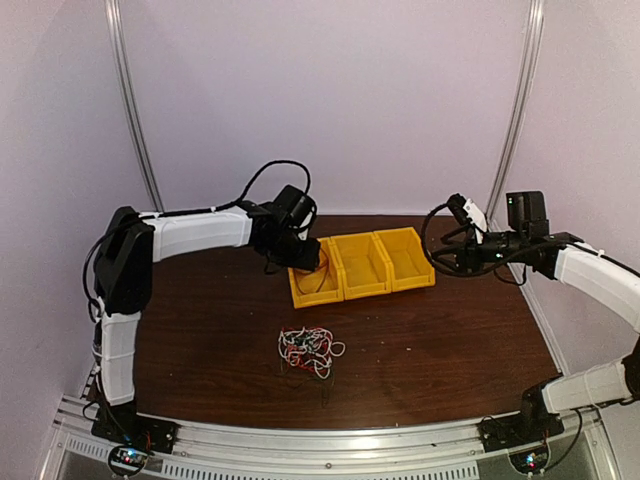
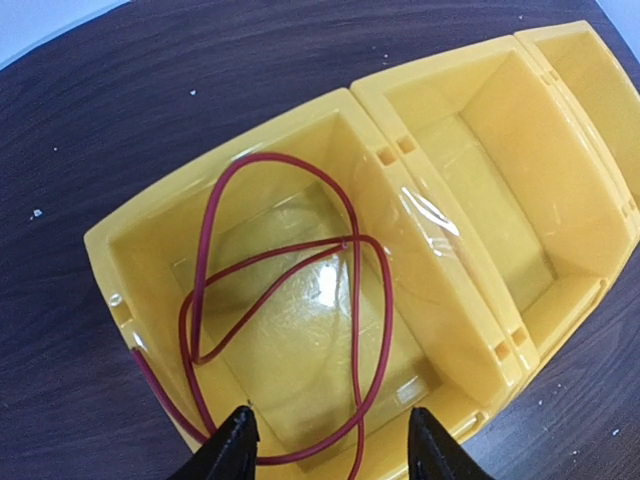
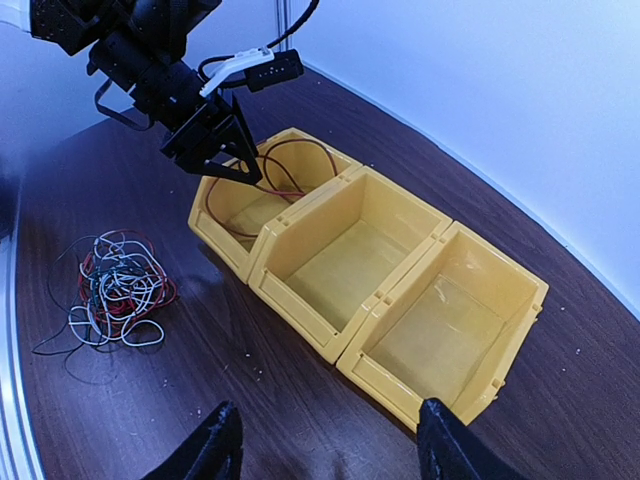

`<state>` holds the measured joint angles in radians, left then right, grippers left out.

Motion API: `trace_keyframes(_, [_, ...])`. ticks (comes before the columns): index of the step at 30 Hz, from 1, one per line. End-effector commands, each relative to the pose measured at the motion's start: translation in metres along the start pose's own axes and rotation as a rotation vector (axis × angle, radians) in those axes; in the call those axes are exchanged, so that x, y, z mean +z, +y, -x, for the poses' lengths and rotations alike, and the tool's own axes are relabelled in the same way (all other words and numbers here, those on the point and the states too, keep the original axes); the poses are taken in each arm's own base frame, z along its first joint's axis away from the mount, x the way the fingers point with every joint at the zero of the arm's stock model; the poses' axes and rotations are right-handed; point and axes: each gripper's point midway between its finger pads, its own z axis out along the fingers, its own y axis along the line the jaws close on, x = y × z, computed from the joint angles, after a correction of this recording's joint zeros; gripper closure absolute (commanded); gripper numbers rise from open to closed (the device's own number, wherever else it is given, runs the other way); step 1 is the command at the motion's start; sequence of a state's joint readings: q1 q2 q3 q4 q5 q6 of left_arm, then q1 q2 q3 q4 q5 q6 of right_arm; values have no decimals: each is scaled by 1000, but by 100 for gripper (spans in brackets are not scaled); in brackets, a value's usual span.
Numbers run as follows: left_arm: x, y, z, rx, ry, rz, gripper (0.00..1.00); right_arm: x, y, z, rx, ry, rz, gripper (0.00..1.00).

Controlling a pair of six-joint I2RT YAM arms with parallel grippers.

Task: Untangle the cables
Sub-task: Adjust the untangled cable in the bin.

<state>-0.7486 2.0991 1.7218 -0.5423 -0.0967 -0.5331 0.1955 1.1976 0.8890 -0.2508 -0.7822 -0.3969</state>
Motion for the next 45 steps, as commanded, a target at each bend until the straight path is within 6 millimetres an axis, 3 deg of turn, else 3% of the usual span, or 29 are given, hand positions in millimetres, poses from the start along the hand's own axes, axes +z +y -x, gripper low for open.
trace_keyframes(1, [14,3,16,-14,-32,-7,47,-1,0,-3,1,4,4,41])
trace_keyframes(8, [30,-4,14,-13,-14,-37,48,0,0,-4,4,9,4,40])
trace_keyframes(12, [39,-2,6,0,6,-29,53,0,0,-5,3,11,3,41])
trace_keyframes(19, [37,-12,3,94,32,-79,57,1,-1,-7,6,15,5,41])
trace_keyframes(22, [24,-21,12,159,10,-89,57,2,-2,-7,4,18,3,41])
trace_keyframes(27, [-20,-37,39,247,-70,-74,54,1,2,-6,18,10,21,41])
trace_keyframes(36, [-78,-41,46,341,-166,10,51,5,-2,-14,1,29,6,41])
trace_keyframes(39, [-84,-29,50,314,-223,64,50,9,1,-21,7,54,39,41])
trace_keyframes(41, [-79,-24,42,302,-223,68,49,10,1,-21,-3,64,44,41])
trace_keyframes(45, [-80,-36,20,308,-171,-11,51,8,-4,-20,-9,61,4,41])
